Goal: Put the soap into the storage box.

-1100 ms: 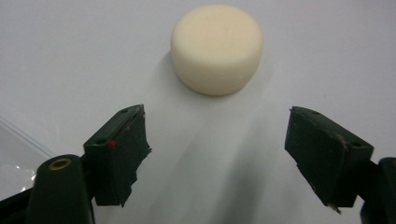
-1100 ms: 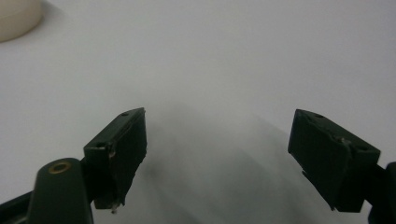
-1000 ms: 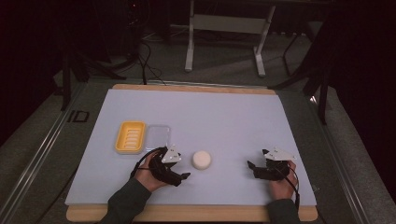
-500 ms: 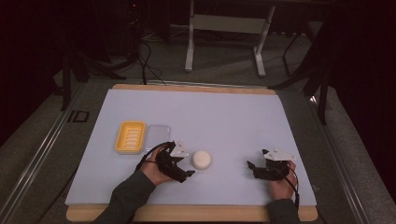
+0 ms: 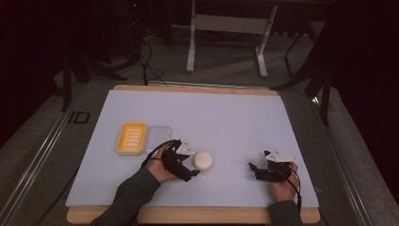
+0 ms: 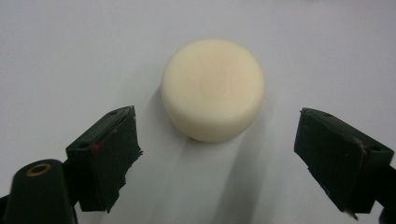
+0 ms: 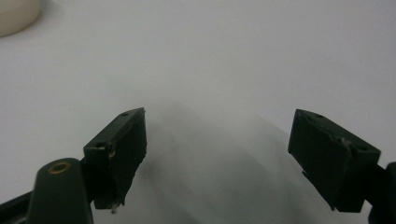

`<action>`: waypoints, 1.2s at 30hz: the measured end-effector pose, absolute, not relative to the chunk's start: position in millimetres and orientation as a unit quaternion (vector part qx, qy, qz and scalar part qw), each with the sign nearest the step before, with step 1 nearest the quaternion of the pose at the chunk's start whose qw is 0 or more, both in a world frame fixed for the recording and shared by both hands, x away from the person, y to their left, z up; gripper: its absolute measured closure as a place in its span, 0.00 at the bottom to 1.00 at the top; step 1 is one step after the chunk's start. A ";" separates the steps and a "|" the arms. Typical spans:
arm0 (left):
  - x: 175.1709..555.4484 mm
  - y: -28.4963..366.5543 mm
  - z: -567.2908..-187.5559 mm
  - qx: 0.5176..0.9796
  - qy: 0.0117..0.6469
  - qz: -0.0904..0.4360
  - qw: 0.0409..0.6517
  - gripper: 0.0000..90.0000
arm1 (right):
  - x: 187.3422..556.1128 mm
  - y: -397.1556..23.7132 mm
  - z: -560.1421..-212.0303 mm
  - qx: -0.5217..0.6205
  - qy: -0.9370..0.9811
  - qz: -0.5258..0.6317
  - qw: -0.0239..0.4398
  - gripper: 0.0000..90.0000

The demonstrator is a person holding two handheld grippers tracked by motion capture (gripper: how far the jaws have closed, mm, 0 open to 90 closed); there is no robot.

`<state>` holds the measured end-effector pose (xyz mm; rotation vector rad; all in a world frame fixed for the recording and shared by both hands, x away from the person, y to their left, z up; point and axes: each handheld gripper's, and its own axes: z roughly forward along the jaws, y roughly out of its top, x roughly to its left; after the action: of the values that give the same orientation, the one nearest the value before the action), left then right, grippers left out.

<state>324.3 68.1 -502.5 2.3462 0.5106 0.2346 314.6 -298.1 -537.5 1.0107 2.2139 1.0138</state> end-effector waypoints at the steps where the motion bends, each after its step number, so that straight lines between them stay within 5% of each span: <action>1: 324.8 67.2 -502.7 0.909 0.198 0.090 0.356 0.15 | 314.6 -298.1 -537.5 0.371 0.813 0.372 0.250 0.21; 36: 345.7 39.5 -516.0 0.922 0.190 0.065 0.331 0.09 | 314.9 -297.6 -537.7 0.370 0.815 0.370 0.249 0.21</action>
<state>345.7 39.5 -516.0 2.4096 0.4969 0.1693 314.9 -297.6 -537.7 1.0065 2.2202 1.0068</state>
